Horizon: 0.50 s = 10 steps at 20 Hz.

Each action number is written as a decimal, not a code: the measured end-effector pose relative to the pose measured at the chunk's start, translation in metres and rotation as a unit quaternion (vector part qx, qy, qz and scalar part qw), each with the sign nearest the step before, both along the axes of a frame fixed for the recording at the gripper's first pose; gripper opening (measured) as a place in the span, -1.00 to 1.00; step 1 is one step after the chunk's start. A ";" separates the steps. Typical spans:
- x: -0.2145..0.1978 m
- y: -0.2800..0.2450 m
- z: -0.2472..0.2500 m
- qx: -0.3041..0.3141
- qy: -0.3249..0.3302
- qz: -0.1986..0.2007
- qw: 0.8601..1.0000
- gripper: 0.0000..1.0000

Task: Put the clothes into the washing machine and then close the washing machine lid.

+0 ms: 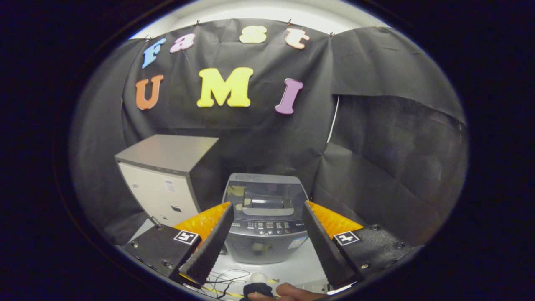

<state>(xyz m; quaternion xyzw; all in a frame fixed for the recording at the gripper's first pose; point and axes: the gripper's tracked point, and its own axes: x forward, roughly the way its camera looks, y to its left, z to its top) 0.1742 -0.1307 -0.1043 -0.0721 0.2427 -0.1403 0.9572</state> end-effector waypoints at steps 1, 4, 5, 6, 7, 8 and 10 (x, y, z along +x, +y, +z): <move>-0.014 0.003 0.013 -0.002 -0.011 0.003 1.000 1.00; -0.055 0.008 0.048 -0.015 -0.058 0.022 0.998 1.00; -0.067 0.007 0.055 -0.021 -0.069 0.026 0.997 1.00; -0.080 0.006 0.061 -0.023 -0.080 0.031 0.996 1.00; -0.091 0.004 0.064 -0.024 -0.086 0.035 0.995 1.00; -0.106 0.002 0.068 -0.025 -0.091 0.041 0.995 1.00; -0.128 -0.004 0.078 -0.024 -0.102 0.053 0.993 1.00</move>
